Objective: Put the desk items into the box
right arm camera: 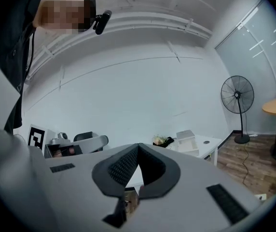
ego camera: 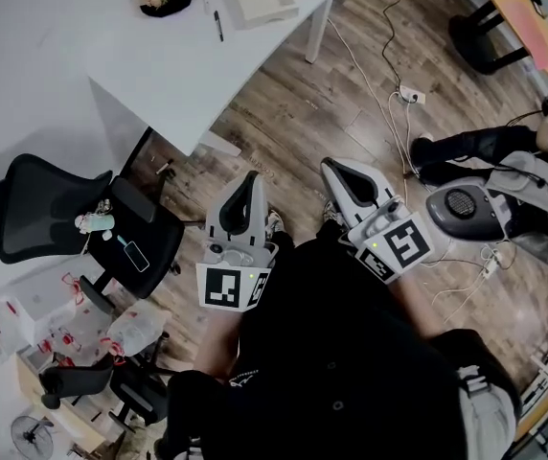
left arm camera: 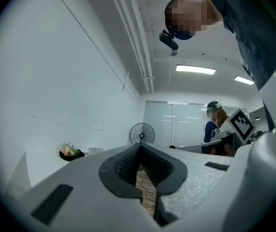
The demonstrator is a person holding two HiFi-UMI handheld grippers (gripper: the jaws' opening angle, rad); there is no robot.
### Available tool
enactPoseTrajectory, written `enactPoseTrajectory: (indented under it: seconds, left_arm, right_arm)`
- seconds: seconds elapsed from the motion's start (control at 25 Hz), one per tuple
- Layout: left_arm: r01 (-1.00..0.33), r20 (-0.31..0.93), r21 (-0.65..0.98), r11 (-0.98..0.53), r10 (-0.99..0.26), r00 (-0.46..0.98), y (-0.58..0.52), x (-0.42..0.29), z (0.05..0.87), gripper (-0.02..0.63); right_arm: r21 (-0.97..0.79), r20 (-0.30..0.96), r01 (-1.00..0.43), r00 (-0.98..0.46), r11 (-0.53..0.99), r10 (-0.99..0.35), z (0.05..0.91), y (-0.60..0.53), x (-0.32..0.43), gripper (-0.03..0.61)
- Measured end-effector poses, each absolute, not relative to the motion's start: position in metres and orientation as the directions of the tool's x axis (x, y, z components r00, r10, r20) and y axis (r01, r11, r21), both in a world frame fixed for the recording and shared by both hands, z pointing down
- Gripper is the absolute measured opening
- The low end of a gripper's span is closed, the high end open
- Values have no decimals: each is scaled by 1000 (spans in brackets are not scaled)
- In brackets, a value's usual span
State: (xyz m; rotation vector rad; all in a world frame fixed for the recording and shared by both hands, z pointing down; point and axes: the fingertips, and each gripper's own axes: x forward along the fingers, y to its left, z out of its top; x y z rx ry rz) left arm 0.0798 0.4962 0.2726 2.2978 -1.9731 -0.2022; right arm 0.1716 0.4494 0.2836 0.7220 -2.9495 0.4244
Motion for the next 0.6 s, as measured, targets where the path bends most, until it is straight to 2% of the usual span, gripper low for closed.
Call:
enactPoseTrajectory:
  seconds: [0.6]
  left_arm:
    - [-981,-81,180,-77,-995,63,448,210,256,6]
  right_arm:
    - [-217,110,-440,-898,871,-426,278,399,305,-2]
